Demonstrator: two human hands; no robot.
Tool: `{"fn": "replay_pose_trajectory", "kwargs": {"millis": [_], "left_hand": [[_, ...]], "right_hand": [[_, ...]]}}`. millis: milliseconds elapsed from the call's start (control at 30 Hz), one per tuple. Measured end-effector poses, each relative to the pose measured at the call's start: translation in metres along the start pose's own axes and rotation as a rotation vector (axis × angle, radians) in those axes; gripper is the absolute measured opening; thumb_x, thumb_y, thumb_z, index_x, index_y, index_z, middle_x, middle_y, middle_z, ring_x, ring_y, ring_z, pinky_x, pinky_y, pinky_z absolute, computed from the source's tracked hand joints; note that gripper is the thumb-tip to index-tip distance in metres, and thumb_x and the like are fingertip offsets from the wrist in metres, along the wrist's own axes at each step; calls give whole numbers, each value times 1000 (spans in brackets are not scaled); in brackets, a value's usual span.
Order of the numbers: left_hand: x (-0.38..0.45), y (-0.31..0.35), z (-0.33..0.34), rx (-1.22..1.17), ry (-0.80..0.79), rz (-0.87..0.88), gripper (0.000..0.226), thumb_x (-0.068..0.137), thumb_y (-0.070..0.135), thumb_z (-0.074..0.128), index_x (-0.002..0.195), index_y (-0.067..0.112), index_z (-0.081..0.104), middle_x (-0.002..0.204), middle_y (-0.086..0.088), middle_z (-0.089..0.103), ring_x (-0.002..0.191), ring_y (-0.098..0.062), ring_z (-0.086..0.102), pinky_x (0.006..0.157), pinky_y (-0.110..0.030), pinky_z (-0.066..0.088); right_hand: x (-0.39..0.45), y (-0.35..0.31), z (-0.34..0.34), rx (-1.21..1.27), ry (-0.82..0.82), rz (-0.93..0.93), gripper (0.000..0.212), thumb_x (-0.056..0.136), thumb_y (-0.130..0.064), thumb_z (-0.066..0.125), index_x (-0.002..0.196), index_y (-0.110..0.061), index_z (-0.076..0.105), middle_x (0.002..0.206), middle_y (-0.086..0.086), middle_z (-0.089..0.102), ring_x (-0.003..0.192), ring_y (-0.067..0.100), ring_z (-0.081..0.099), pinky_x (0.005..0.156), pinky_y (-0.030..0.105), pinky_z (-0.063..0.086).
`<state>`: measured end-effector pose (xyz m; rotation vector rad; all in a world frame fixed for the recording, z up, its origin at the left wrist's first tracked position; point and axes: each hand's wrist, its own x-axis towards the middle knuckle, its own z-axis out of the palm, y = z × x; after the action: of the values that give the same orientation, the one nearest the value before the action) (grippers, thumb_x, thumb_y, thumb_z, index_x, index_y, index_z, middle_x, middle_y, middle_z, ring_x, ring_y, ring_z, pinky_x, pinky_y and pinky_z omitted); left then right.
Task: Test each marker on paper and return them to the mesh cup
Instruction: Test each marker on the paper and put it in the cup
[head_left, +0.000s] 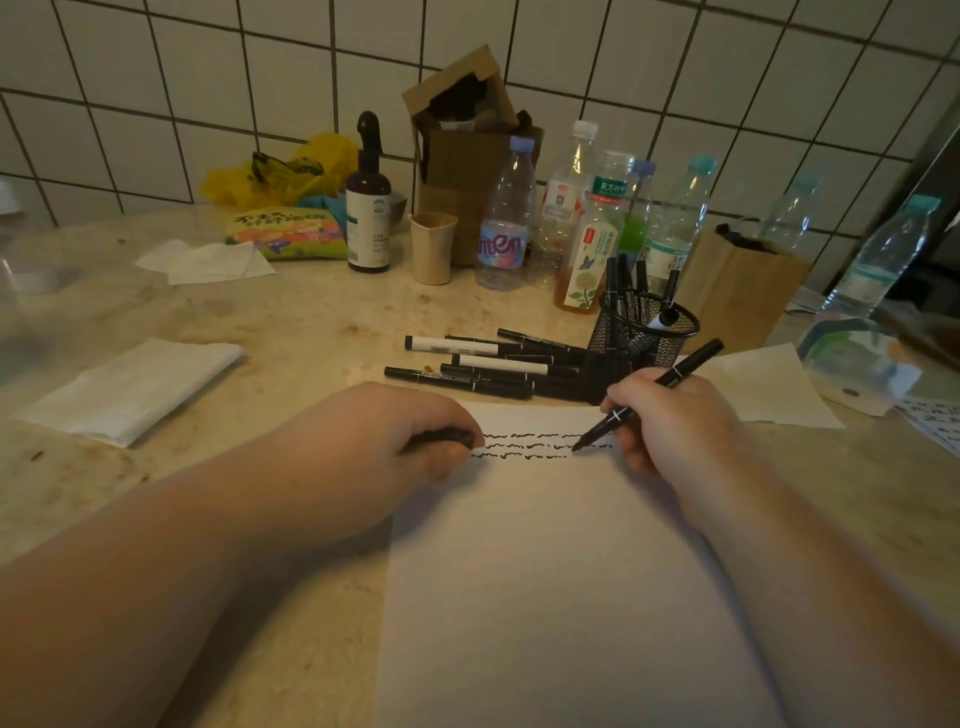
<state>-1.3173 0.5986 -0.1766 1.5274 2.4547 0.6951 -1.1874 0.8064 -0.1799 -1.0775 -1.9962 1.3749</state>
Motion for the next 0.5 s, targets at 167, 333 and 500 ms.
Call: {"fn": "replay_pose_trajectory", "kwargs": {"millis": [167,333,500], "left_hand": [[2,-5,2,21,30,9,31,84,54,62,115,51,62,86,38,60,81,21,50,68,-1,34],[3,-7,3,22,54,2,29,83,54,63,111,45,66,74,40,56,74,22,51,64,-1,34],[3,-8,4,11,57,-1,28,83,56,62,107,44,67,72,39,57,74,26,51,61,-1,37]], "right_hand": [[1,-1,0,-3,15,51,14,87,-15,57,78,-9,65,53,6,52,47,19,45,46,26,40],[1,-2,0,22,2,42,14,87,-13,57,76,-8,64,52,6,53,47,19,47,47,27,43],[3,1,1,5,-11,-5,15,87,-14,58,77,-5,66,50,5,56,45,19,50,49,29,47]]}}
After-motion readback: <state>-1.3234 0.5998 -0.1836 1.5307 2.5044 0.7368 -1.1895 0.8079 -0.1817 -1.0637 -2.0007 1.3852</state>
